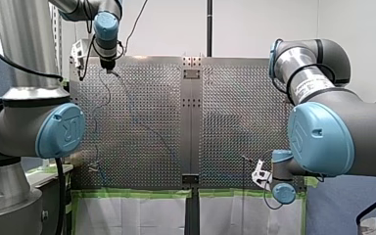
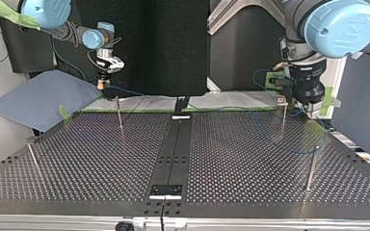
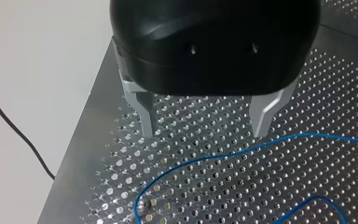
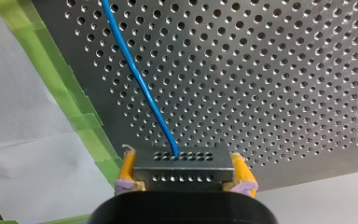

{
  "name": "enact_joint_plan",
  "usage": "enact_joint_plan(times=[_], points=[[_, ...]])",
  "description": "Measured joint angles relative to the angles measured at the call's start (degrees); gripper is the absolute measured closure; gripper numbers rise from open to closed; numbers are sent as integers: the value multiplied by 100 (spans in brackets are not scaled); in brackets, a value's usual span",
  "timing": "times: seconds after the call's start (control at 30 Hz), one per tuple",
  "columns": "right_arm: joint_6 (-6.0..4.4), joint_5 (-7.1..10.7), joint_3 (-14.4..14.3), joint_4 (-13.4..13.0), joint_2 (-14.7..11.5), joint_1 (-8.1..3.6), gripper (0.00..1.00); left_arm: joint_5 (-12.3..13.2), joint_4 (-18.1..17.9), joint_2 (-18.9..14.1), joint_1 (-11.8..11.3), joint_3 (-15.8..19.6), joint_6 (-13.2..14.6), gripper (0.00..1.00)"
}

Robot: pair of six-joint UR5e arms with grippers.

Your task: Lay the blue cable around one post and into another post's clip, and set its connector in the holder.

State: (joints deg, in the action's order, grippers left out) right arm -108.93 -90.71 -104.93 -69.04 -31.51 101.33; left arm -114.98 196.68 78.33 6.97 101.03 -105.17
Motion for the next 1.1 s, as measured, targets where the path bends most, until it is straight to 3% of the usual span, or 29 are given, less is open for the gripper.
enact_joint_plan(times=[0.27, 0.63, 1.1], points=[[1, 0, 2, 2, 0, -2, 100, -28, 3, 1, -30, 1, -2, 0], [1, 0, 2, 4, 0, -1, 100, -437, 140, 7, -100, 3, 6, 0], [1, 0, 3, 4, 0, 12, 100, -463, 141, 5, -123, 3, 32, 0]])
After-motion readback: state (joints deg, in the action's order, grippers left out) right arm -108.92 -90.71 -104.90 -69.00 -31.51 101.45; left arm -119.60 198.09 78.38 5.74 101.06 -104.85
